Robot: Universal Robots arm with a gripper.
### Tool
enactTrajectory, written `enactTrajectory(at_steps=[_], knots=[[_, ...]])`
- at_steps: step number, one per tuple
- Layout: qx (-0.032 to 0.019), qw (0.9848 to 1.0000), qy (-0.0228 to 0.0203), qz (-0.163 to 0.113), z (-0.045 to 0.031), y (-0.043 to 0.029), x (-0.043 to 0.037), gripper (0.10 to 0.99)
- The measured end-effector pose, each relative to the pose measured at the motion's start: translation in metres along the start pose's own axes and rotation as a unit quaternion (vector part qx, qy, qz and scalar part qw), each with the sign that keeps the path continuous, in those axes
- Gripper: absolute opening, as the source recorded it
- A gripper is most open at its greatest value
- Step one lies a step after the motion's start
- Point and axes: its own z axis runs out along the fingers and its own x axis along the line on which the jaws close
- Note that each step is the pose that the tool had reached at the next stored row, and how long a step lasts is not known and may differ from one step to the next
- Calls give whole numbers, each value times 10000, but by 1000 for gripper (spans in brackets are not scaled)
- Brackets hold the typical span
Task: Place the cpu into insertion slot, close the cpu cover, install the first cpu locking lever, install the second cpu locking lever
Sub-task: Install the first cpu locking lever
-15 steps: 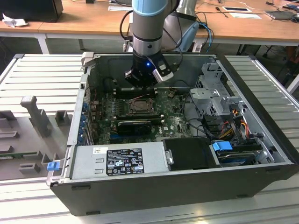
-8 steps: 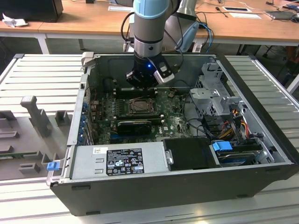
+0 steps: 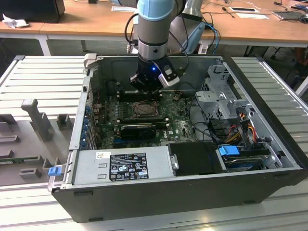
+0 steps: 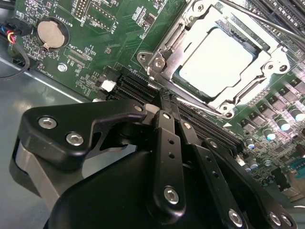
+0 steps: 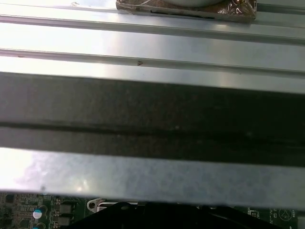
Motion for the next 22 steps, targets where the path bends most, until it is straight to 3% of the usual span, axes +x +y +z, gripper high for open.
enactTrajectory(at_steps=[22], knots=[[0,10000,0,0,57,-7,1,106]])
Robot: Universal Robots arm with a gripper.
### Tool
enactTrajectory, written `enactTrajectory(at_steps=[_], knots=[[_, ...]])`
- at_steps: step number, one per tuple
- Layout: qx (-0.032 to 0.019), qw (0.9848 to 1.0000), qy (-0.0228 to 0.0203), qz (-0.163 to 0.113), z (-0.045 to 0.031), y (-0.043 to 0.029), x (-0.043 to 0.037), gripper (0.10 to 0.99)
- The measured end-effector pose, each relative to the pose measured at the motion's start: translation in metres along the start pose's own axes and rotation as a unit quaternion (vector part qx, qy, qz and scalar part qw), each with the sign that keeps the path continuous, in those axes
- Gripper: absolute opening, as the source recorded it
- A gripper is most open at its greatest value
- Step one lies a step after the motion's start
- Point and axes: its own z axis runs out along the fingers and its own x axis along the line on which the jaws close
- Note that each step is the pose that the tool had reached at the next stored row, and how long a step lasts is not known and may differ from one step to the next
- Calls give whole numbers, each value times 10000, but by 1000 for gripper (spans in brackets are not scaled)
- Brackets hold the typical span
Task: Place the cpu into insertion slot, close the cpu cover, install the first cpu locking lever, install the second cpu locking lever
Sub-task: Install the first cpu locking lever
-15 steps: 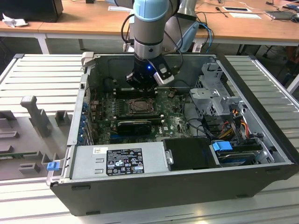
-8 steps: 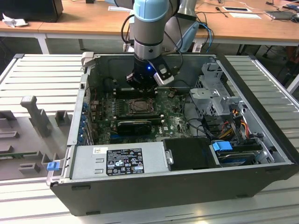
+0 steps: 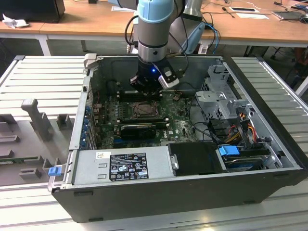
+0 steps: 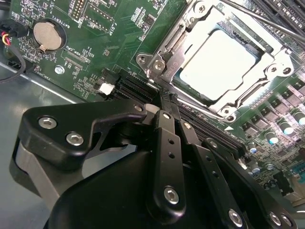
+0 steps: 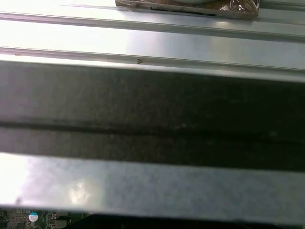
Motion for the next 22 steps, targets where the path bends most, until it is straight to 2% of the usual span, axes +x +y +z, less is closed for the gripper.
enactTrajectory(at_steps=[10,13,22], knots=[[10,10000,0,0,-8,1,-1,106],[41,10000,5,-1,11,-2,1,106],[72,10000,5,-2,13,-2,0,106]])
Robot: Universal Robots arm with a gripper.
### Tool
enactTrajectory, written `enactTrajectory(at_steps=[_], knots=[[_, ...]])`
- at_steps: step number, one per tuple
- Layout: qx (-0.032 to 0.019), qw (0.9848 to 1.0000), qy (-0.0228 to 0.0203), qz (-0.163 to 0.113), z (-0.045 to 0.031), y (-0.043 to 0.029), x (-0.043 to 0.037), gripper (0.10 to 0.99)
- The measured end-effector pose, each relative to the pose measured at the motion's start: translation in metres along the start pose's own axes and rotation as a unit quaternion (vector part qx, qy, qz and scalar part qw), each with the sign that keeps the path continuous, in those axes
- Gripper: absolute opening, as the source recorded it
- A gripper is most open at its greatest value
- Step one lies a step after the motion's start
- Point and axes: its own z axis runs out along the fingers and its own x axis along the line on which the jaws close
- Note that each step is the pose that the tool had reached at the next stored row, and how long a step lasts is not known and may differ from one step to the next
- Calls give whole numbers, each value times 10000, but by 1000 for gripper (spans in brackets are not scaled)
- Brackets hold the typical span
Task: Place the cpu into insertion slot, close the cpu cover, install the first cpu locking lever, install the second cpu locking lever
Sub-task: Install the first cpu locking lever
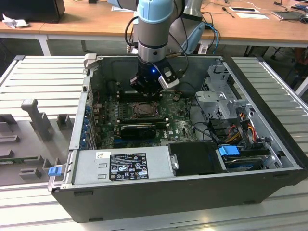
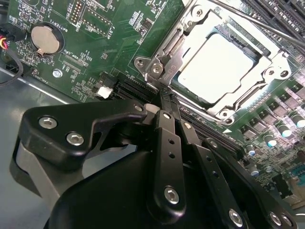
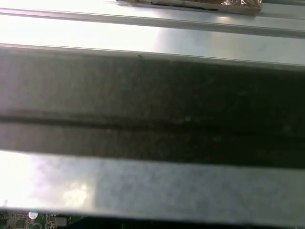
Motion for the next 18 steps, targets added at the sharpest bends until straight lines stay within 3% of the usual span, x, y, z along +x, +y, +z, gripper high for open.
enactTrajectory(at_steps=[6,11,15,16,18], knots=[[12,10000,2,0,22,-2,1,106],[-24,10000,-2,1,17,-1,0,106],[-24,10000,-2,1,-39,5,-1,106],[-24,10000,-1,1,-91,10,-2,106],[-23,10000,0,1,-125,14,-3,106]])
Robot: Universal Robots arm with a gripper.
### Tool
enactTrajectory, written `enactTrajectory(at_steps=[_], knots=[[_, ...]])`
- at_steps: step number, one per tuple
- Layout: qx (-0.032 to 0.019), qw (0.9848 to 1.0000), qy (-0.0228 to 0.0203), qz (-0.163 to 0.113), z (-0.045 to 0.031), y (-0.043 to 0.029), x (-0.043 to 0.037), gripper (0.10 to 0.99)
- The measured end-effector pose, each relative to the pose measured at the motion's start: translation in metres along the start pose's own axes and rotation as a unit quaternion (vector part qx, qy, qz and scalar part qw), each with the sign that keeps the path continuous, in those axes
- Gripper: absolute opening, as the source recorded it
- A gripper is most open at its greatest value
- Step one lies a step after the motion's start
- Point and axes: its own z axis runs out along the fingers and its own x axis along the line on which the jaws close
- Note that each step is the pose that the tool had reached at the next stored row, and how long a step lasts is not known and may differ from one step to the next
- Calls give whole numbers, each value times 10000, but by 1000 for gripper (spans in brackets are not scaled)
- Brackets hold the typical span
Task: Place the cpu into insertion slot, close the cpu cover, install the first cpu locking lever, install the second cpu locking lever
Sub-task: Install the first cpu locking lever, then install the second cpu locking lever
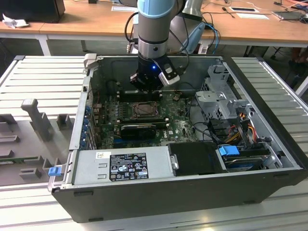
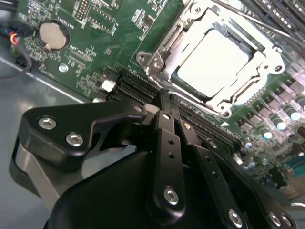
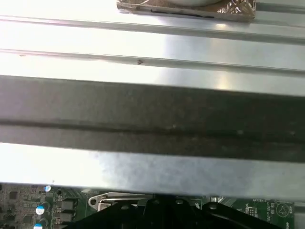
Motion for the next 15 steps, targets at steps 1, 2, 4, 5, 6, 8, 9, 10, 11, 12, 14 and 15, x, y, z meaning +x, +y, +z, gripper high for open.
enactTrajectory(at_steps=[1,2,4,5,6,8,9,10,11,12,14,15], knots=[[-2,10000,-1,-1,1,-2,0,106],[-2,10000,-1,-2,-1,-7,0,106],[-1,10000,0,0,-2,-18,1,106],[-1,10000,-1,0,-3,-23,1,106],[-1,10000,-1,0,-3,-27,2,106],[-1,10000,-1,-1,-7,-61,3,106],[-1,10000,-1,0,-8,-74,4,106],[-1,10000,-1,0,-9,-82,4,106],[-1,10000,0,0,-10,-89,4,106],[-1,10000,0,0,-11,-95,5,106],[-1,10000,-1,0,-14,-126,7,106],[-1,10000,-1,0,-17,-157,9,106]])
